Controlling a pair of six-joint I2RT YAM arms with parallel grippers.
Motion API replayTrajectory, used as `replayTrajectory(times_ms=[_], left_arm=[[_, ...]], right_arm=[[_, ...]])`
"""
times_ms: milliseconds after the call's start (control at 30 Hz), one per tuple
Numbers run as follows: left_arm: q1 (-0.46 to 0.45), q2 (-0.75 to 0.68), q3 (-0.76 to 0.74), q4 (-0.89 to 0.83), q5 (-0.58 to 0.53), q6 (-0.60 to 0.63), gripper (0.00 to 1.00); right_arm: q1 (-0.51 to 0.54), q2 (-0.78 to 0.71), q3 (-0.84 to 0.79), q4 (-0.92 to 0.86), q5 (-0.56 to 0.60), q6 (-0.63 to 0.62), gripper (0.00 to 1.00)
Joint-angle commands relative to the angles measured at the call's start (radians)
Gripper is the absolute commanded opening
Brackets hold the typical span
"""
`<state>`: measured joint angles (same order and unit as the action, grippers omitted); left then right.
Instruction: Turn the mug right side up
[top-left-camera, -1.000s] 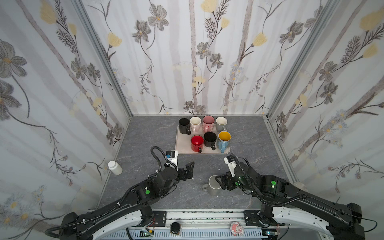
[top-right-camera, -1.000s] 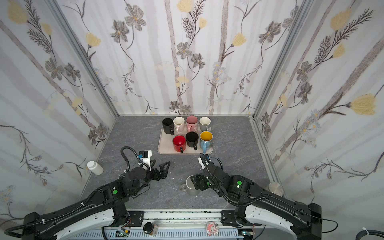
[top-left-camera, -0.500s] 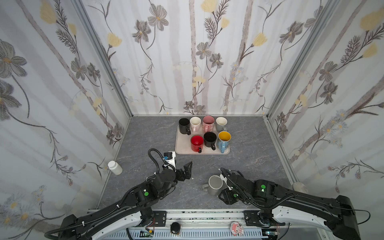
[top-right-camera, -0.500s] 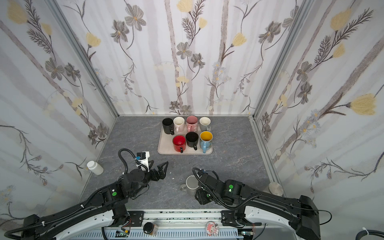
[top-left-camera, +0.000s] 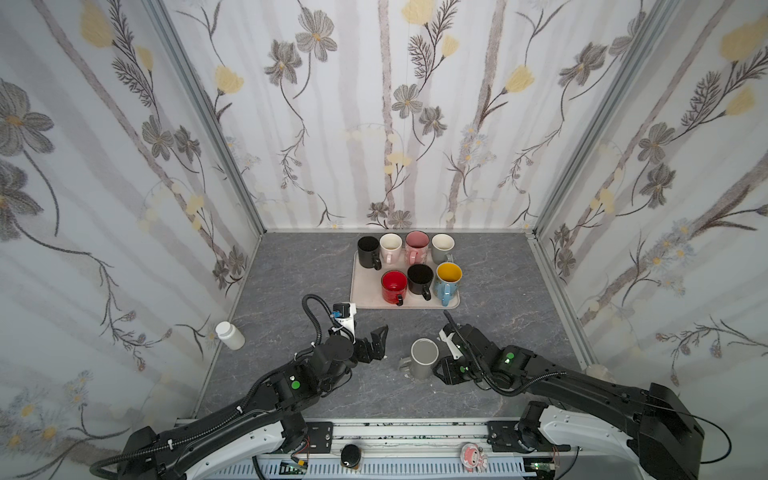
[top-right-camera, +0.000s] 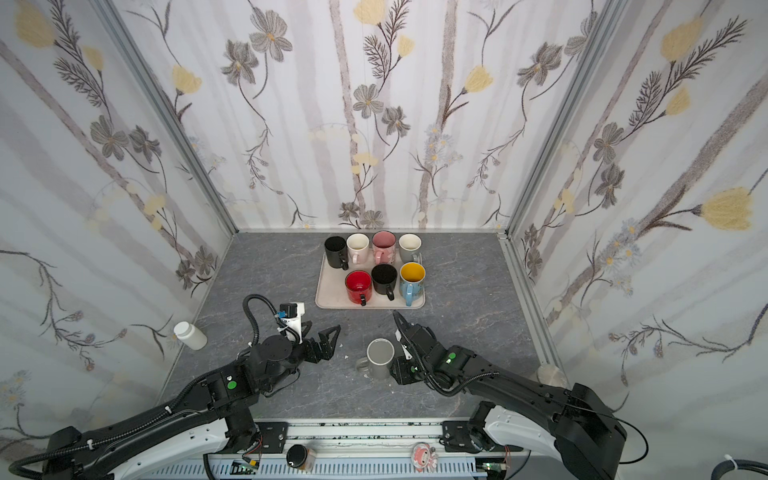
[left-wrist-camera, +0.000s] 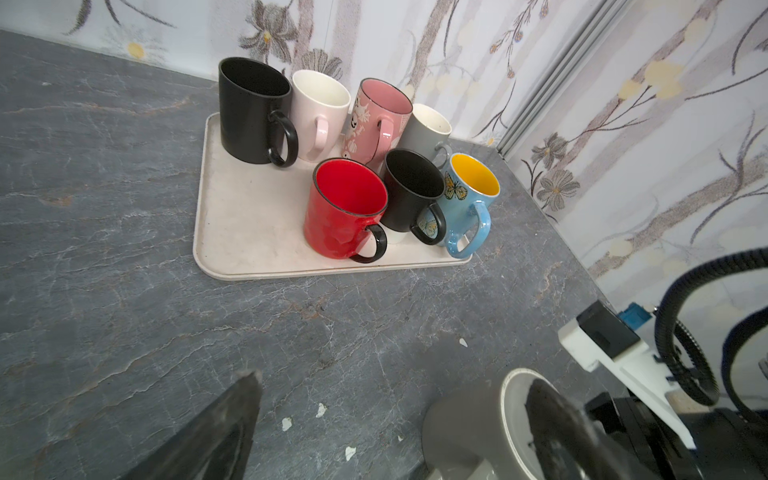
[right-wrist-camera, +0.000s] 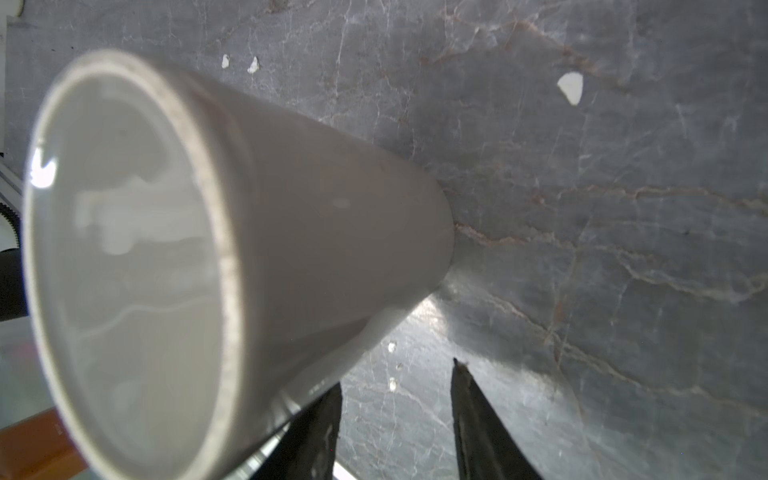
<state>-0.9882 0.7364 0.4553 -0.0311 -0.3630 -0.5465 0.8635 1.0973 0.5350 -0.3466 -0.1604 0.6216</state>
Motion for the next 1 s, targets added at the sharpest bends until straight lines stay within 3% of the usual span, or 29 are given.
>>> replayTrajectory(times_ms=[0, 100, 367, 467, 700, 967], left_arm=[[0.003, 0.038, 0.018, 0.022, 0.058, 0.028, 1.0], [0.003, 0.11, 0.033, 0.045, 0.125, 0.041, 1.0], [-0.01, 0.427, 0.194, -0.072, 0.28, 0.087, 0.77], [-0.019, 0.434, 0.21, -0.138, 0.297, 0.074, 0.72], [-0.041, 0.329, 0.211, -0.216, 0.387, 0.046, 0.71], [-0.109, 0.463, 0.272, -0.37, 0.284, 0.058, 0.6]], right_arm=[[-0.036, 0.035, 0.017, 0.1, -0.01, -0.082, 0.44], [-0.096, 0.066, 0.023, 0.154, -0.012, -0.098, 0.44], [-0.163, 0.005, -0.015, 0.179, 0.004, -0.09, 0.55], [-0.179, -0.027, -0.049, 0.188, -0.001, -0.084, 0.57], [-0.208, -0.088, -0.093, 0.233, -0.015, -0.069, 0.59], [-0.233, -0.119, -0.124, 0.274, -0.042, -0.067, 0.59]])
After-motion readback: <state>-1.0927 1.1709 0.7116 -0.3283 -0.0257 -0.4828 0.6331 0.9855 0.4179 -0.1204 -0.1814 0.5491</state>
